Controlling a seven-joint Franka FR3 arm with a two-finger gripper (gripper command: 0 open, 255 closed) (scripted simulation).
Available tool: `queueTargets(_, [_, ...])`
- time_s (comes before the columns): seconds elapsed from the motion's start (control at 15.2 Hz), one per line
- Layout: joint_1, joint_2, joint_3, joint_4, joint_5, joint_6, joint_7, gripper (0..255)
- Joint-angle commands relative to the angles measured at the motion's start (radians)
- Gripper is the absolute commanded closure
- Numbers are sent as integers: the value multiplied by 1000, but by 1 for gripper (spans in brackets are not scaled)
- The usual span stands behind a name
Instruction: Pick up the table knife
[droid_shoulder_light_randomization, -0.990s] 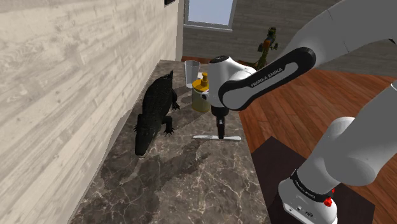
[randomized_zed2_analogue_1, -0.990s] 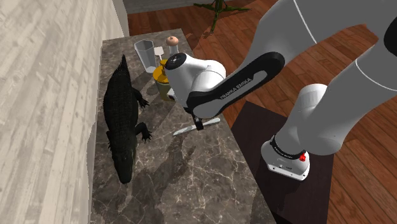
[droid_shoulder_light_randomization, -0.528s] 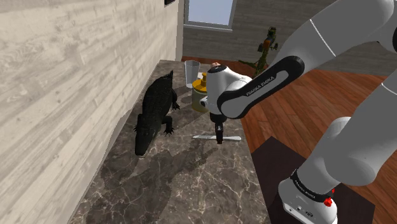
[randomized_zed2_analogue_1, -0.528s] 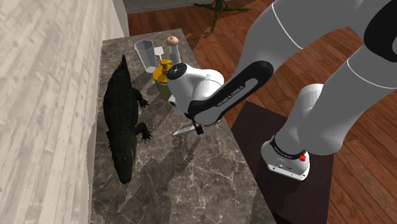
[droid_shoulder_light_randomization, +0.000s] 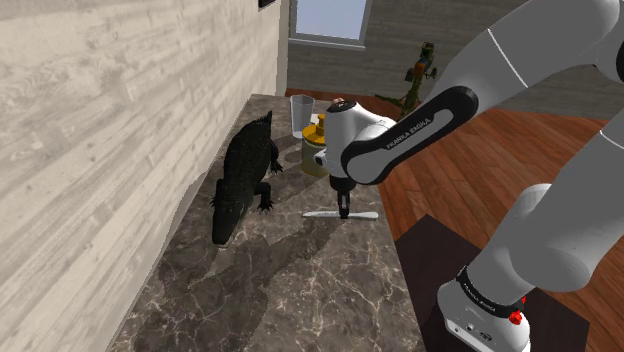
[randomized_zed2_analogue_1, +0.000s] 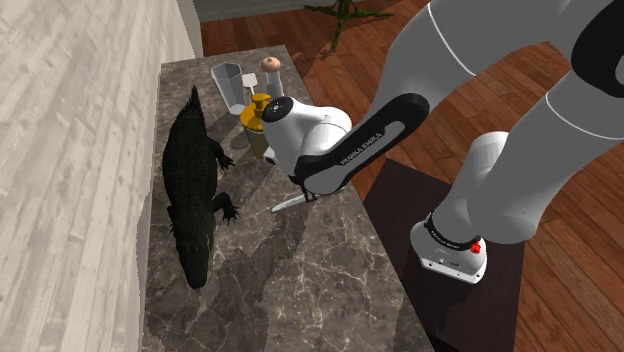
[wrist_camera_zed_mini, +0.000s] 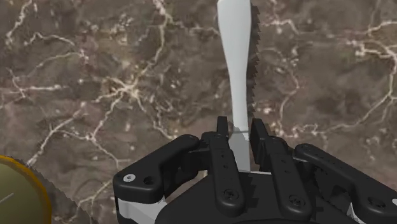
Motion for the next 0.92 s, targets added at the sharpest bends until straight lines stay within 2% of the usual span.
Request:
queueTargets(0.0, [1, 5, 2, -3, 1, -2, -1, 255])
queueTargets(0.07, [4, 4, 4, -10, 3, 4, 3, 255])
queueTargets(0.86, [10, -130, 2, 39, 34, -177, -29, 255])
